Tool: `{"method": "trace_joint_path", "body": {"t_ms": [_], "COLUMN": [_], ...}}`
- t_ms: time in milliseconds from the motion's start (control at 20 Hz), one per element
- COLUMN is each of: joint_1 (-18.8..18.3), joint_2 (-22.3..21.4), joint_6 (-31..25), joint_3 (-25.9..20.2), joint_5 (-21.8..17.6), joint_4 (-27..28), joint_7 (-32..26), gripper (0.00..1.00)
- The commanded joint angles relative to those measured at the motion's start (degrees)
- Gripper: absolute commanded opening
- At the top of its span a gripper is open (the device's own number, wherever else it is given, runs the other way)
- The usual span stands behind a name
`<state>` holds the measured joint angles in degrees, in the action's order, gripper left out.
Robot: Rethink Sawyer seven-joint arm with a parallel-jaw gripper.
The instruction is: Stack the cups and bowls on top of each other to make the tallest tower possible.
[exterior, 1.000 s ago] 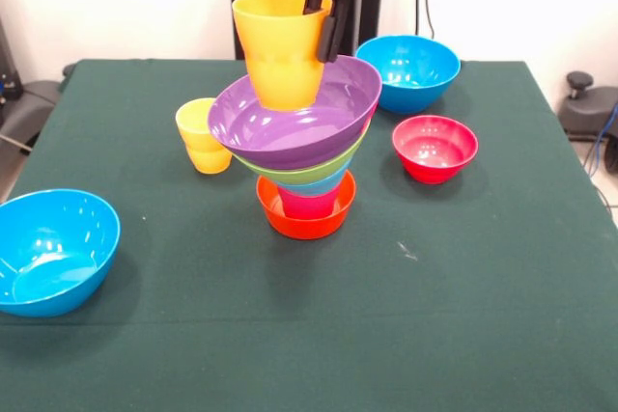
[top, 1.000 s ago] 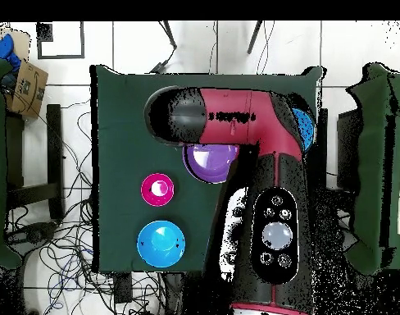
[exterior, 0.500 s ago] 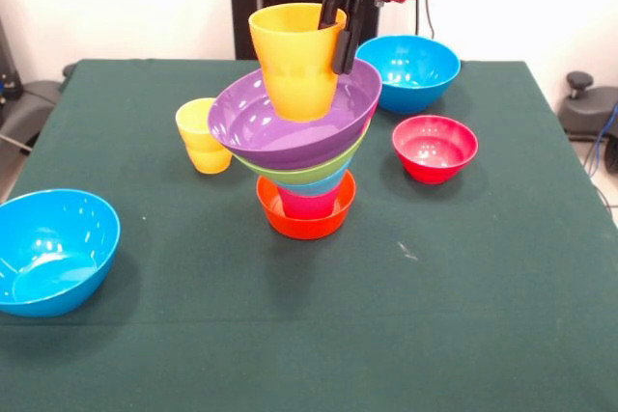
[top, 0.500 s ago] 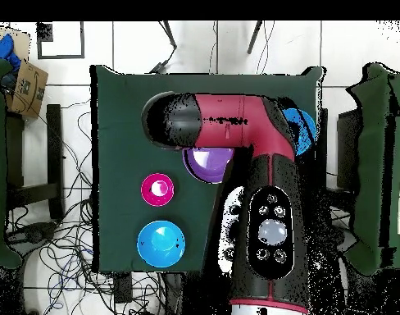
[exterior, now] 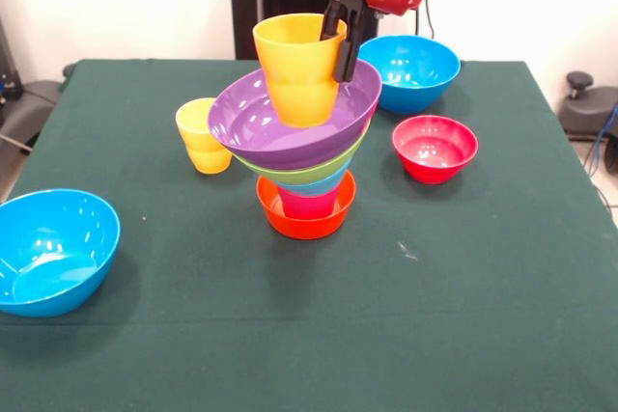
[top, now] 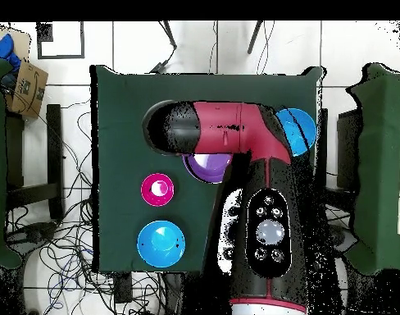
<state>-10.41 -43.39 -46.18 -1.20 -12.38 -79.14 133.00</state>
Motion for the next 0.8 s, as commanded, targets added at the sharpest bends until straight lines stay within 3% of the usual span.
{"method": "trace_joint_path", "body": {"t_ms": [50,800], "joint_1": [-1.22,-1.17], "joint_2": [1.67,1.93], "joint_6": [2.27,2.14], "joint_3": [-4.93,-5.38], "joint_5": [-5.04,-6.29], "joint_4": [-7.23,-7.23], "joint_7": [-10.95,-9.58], "gripper": [0.0,0.0]}}
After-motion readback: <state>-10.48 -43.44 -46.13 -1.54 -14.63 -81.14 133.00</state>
